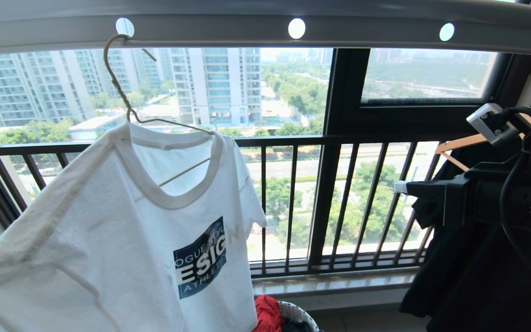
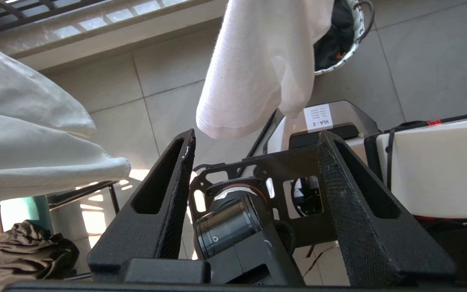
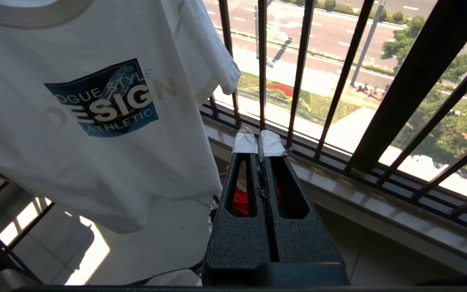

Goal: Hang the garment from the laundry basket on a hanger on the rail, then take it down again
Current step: Take the clothes off the clothes rack

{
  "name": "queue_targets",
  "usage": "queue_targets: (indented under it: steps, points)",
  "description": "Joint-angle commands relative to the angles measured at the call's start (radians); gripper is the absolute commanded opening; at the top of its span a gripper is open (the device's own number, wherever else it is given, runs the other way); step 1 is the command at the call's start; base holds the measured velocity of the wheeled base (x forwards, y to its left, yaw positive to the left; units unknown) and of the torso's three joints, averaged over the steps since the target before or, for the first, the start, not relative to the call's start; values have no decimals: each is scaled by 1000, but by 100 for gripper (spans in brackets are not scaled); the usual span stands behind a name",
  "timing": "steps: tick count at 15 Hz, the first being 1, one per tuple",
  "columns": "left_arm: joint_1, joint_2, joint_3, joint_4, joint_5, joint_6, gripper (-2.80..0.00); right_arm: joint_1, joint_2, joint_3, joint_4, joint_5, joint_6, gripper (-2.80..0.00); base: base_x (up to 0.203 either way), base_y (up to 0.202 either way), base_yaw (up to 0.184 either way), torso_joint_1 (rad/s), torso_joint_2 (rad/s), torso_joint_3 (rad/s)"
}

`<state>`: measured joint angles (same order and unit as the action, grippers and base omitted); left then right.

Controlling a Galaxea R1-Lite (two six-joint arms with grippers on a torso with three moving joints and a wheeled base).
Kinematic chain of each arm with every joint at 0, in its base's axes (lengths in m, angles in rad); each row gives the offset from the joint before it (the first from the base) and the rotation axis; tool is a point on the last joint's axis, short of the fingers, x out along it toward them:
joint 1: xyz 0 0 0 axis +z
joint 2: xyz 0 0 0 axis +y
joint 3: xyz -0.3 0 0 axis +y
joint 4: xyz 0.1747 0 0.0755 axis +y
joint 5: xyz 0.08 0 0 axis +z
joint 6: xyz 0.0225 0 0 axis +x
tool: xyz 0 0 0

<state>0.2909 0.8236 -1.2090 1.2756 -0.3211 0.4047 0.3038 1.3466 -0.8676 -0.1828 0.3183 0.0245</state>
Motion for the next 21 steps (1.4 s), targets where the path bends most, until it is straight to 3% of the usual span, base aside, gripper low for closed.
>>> queue_targets:
  steps: [1,2,4,6,7,8,9,11,18,21]
  points:
    - [1,-31,43,-74,100,11,0,0,2,2,-1,2,0,-280,0,0,0,0,0,0]
    - [1,-29,68,-120,125,12,0,0,2,2,-1,2,0,-280,0,0,0,0,0,0]
    - [-2,-34,121,-173,102,13,0,0,0,2,-1,2,0,-280,0,0,0,0,0,0]
    - [-6,-37,190,-249,-49,11,0,0,0,2,-1,2,0,-280,0,0,0,0,0,0]
    - [-7,-38,220,-282,-91,7,0,-1,0,2,-1,2,0,-280,0,0,0,0,0,0]
    - [-7,-37,253,-303,-103,12,-76,-2,0,2,-1,1,0,-280,0,0,0,0,0,0]
    - [-7,-36,285,-341,-106,14,-280,-2,-1,2,-1,1,0,-280,0,0,0,0,0,0]
    - [-7,-31,328,-435,-106,9,-280,-5,-3,2,-3,1,0,-280,0,0,0,0,0,0]
    - [-7,-116,329,-434,-103,4,-280,-5,-2,7,-4,1,-1,-280,0,0,0,0,0,0]
    - [-3,-109,406,-438,-70,-14,-280,-5,-7,10,-4,1,-1,-280,0,0,0,0,0,0]
